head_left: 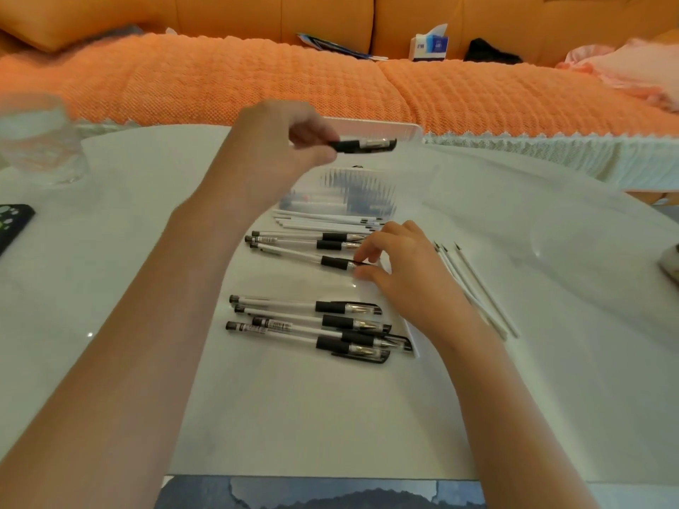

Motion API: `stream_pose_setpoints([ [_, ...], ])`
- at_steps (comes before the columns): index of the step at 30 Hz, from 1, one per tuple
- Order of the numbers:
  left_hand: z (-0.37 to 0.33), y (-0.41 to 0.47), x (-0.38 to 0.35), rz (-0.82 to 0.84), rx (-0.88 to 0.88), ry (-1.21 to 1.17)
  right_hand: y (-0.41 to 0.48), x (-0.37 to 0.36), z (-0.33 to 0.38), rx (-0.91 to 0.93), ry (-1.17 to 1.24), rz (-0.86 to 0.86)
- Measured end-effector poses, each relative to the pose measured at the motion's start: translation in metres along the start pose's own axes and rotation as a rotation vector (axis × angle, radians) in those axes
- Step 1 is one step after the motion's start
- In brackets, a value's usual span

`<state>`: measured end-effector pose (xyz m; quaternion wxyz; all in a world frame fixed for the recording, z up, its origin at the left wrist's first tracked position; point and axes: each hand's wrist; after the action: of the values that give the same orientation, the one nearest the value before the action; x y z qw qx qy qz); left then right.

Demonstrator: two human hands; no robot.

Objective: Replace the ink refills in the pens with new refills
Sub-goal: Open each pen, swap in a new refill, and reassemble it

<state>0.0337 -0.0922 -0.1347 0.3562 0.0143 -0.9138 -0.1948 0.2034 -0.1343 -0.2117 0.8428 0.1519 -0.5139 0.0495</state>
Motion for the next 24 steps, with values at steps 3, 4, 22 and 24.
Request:
stream_pose_setpoints([
  [3, 0.002, 0.031, -0.010, 0.080, 0.007, 0.084, 0.000, 0.001, 0.001, 0.006, -0.020, 0.006],
  [4, 0.003, 0.040, -0.014, 0.116, 0.014, 0.112, 0.000, 0.001, 0.001, 0.010, -0.020, 0.007],
  [22, 0.008, 0.046, -0.038, 0.147, 0.040, 0.035, -0.003, 0.014, 0.003, -0.044, 0.192, -0.020],
  [24, 0.000, 0.028, -0.031, 0.092, -0.002, -0.034, -0.003, 0.016, 0.003, -0.069, 0.262, -0.032],
])
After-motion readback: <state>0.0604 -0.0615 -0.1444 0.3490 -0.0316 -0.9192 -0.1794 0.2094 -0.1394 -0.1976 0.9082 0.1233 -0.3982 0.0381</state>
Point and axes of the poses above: each hand's wrist, its own y-axis towards the middle knuckle, its own x-axis out of the back of the hand, z = x × y
